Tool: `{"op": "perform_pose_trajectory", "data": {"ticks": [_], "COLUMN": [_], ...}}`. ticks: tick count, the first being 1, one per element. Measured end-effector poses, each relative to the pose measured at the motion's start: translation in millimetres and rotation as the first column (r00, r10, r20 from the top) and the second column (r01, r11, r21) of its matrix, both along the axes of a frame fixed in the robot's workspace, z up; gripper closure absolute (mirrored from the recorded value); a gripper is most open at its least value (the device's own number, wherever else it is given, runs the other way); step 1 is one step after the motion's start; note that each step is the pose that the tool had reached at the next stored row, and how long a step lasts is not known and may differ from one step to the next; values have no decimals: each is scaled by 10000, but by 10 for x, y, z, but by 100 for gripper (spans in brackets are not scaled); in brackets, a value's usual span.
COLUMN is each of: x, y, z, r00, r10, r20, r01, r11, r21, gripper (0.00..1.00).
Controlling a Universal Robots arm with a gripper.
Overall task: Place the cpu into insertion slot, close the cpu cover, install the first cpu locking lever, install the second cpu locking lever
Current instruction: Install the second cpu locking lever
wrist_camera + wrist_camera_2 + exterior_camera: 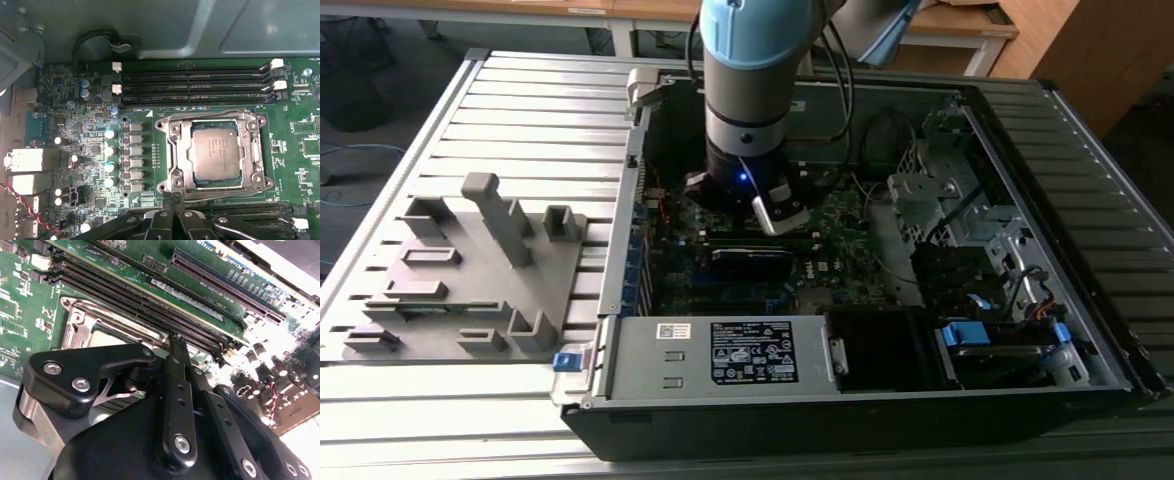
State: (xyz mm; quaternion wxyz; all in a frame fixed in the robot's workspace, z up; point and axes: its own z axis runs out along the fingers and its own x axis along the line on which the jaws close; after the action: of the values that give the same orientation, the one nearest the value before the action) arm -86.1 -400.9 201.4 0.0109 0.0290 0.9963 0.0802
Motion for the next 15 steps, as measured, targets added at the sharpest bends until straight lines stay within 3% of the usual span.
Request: {"op": "perform_pose_trajectory", "data": {"ticks": [15], "x": [-38], "y": [12], "z": [-61], "r00": [10000], "r10": [0], "r20": [1], "r01": [0], "r11": [9999], "r21": [156], "gripper": [90]}}
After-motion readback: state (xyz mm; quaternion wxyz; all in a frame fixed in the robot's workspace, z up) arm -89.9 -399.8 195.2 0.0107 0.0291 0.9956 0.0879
